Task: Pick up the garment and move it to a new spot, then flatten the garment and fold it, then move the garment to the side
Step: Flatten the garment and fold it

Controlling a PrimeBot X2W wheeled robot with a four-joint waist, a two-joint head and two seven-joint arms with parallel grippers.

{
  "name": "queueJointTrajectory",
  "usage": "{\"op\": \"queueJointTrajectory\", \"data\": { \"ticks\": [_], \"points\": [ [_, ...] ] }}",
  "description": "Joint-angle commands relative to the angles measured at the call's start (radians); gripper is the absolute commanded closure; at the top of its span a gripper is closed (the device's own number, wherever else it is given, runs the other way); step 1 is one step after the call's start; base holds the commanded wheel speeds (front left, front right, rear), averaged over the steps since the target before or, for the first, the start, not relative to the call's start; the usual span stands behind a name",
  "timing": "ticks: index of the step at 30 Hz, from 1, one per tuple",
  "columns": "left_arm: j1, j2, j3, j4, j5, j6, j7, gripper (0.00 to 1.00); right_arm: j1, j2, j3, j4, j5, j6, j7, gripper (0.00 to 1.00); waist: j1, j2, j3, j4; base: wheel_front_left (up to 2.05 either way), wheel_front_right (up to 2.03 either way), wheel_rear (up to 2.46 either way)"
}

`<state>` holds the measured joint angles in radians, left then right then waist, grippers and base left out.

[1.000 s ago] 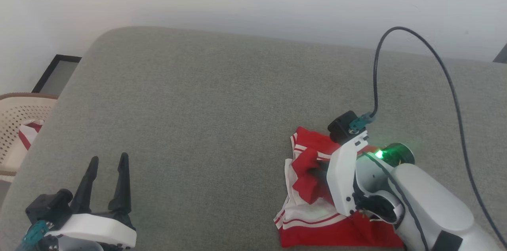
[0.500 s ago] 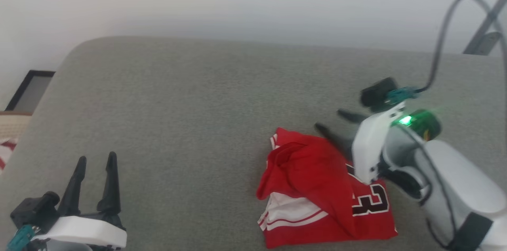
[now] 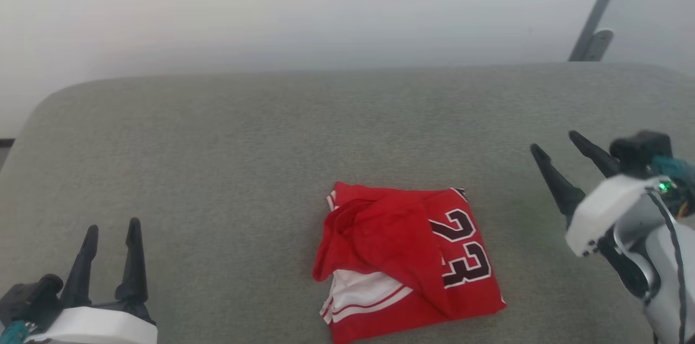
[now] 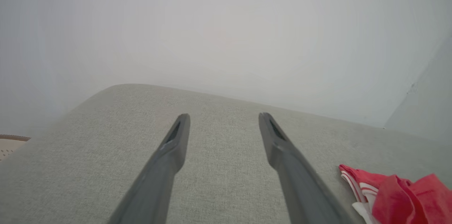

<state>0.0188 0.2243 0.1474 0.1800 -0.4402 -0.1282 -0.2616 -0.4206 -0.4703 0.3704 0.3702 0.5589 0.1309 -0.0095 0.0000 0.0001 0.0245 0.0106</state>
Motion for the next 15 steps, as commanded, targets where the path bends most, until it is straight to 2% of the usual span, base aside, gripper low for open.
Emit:
{"op": "queueJointTrajectory", "data": {
  "ticks": [1,15],
  "points": [
    [0.017,0.008,0.004,0.0,0.001,-0.003,-0.004,0.0,0.023,0.011,-0.026,0.012,-0.018,-0.001,-0.038,0.0,0.0,-0.0001,-0.001,-0.023,0.0,0.0,0.0],
    [0.053,0.018,0.019,0.003,0.011,-0.003,-0.004,0.0,0.156,0.066,-0.179,0.084,-0.099,-0.001,-0.206,0.0,0.0,-0.0001,-0.015,-0.067,0.0,0.0,0.0]
  ]
}}
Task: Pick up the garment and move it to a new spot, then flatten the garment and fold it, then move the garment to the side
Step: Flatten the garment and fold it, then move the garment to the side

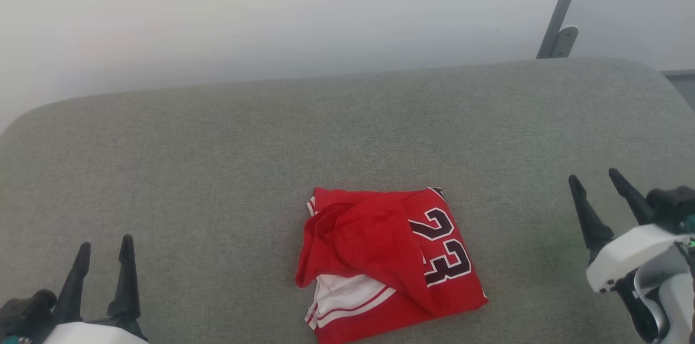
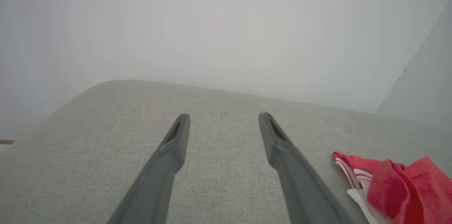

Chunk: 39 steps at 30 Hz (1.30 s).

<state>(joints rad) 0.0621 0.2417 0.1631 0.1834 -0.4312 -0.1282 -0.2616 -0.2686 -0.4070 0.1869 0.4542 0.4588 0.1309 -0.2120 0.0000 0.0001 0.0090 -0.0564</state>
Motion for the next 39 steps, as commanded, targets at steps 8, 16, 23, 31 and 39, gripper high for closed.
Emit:
{"op": "queueJointTrajectory", "data": {
  "ticks": [8,16,23,31,39],
  "points": [
    [0.028,-0.009,0.025,-0.008,0.007,-0.003,-0.004,0.0,0.061,0.035,-0.054,-0.013,-0.033,-0.001,-0.028,0.0,0.0,-0.0001,-0.008,0.008,0.0,0.0,0.0],
    [0.035,-0.01,0.031,-0.014,0.01,-0.003,-0.004,0.0,0.089,0.052,-0.084,-0.031,-0.054,-0.001,-0.036,0.0,0.0,-0.0001,-0.014,0.022,0.0,0.0,0.0],
    [0.036,-0.01,0.031,-0.014,0.011,-0.003,-0.004,0.0,0.102,0.06,-0.097,-0.04,-0.069,-0.001,-0.024,0.0,0.0,-0.0001,-0.017,0.033,0.0,0.0,0.0],
    [0.038,-0.013,0.023,-0.018,0.006,-0.003,-0.004,0.0,0.107,0.069,-0.023,-0.058,-0.029,-0.001,0.043,0.0,0.0,-0.0001,-0.018,0.06,0.0,0.0,0.0],
    [0.029,-0.019,-0.001,-0.016,0.002,-0.003,-0.004,0.0,0.067,0.037,0.139,-0.085,0.098,-0.001,0.222,0.0,0.0,-0.0001,-0.001,0.11,0.0,0.0,0.0]
  ]
}}
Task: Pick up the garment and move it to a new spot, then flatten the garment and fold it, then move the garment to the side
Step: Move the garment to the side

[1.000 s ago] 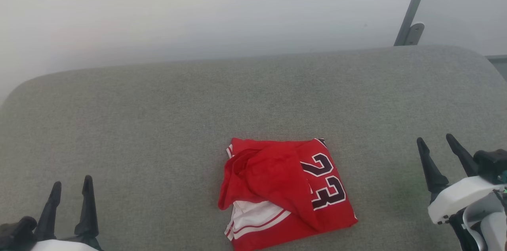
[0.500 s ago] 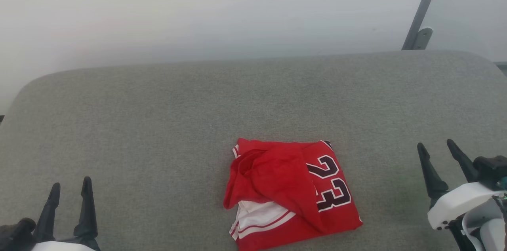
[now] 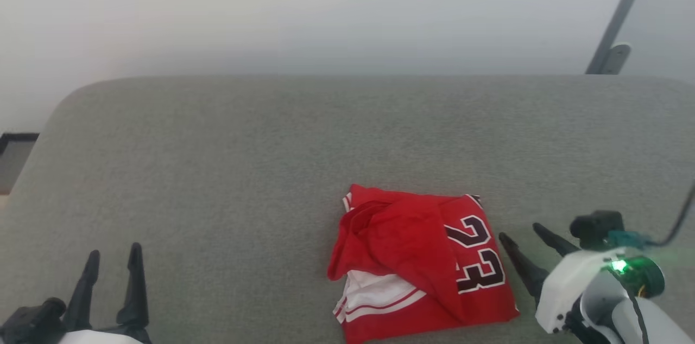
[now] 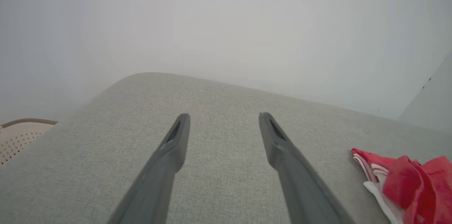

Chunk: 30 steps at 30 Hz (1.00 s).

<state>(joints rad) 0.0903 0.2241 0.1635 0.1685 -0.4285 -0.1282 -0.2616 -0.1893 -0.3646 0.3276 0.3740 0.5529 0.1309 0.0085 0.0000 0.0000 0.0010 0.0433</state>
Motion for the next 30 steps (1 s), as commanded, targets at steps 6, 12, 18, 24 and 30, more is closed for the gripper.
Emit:
{"op": "queueJointTrajectory", "data": {
  "ticks": [6,12,18,24,30],
  "points": [
    [-0.025,-0.003,-0.033,0.006,-0.01,-0.003,-0.004,0.0,-0.087,-0.063,0.091,0.014,0.11,-0.001,0.217,0.0,0.0,0.0,0.046,0.068,0.0,0.0,0.0],
    [-0.053,-0.009,-0.057,0.017,-0.019,-0.003,-0.004,0.0,-0.14,-0.098,0.124,0.04,0.164,-0.001,0.401,0.0,0.0,0.0,0.082,0.116,0.0,0.0,0.0],
    [-0.08,-0.018,-0.078,0.029,-0.024,-0.003,-0.004,0.0,-0.167,-0.114,0.159,0.07,0.204,-0.001,0.586,0.0,0.0,0.0,0.115,0.149,0.0,0.0,0.0],
    [-0.104,-0.027,-0.09,0.037,-0.024,-0.003,-0.004,0.0,-0.196,-0.118,0.197,0.053,0.221,0.0,0.656,1.0,0.0,0.0,0.145,0.165,0.0,0.0,0.0],
    [-0.126,-0.026,-0.093,0.037,-0.021,-0.003,-0.004,0.0,-0.241,-0.149,0.166,0.043,0.199,-0.003,0.64,1.0,0.0,0.0,0.161,0.156,0.0,0.0,0.0]
  ]
}}
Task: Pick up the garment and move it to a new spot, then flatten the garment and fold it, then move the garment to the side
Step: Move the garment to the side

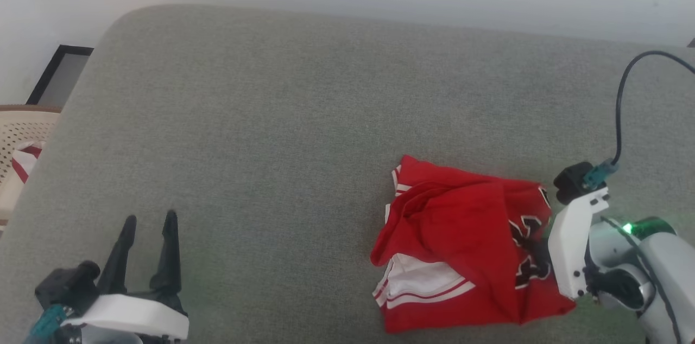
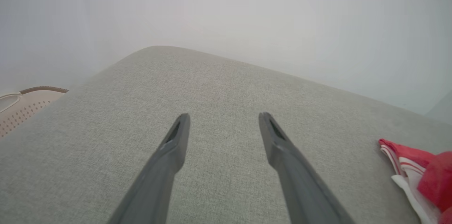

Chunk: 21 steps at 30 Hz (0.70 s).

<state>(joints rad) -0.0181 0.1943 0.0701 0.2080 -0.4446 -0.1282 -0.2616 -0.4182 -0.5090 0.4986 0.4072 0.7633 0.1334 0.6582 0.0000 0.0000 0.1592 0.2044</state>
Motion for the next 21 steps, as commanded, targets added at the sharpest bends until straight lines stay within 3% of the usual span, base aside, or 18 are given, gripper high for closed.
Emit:
{"op": "queueJointTrajectory", "data": {
  "ticks": [1,10,21],
  "points": [
    [-0.019,0.007,-0.002,-0.005,-0.001,-0.003,-0.004,0.0,-0.018,-0.015,-0.013,0.006,-0.017,-0.005,-0.013,1.0,0.0,0.0,0.004,-0.01,0.0,0.0,0.0],
    [-0.067,0.021,-0.035,-0.031,0.005,-0.003,-0.004,0.0,-0.074,-0.08,-0.099,-0.036,-0.075,-0.004,-0.033,1.0,0.0,0.0,0.026,-0.076,0.0,0.0,0.0],
    [-0.214,0.044,-0.159,-0.033,0.024,-0.002,-0.004,0.0,-0.188,-0.169,-0.169,-0.055,-0.174,-0.004,-0.076,1.0,0.0,0.0,0.095,-0.183,0.0,0.0,0.0]
  ]
}}
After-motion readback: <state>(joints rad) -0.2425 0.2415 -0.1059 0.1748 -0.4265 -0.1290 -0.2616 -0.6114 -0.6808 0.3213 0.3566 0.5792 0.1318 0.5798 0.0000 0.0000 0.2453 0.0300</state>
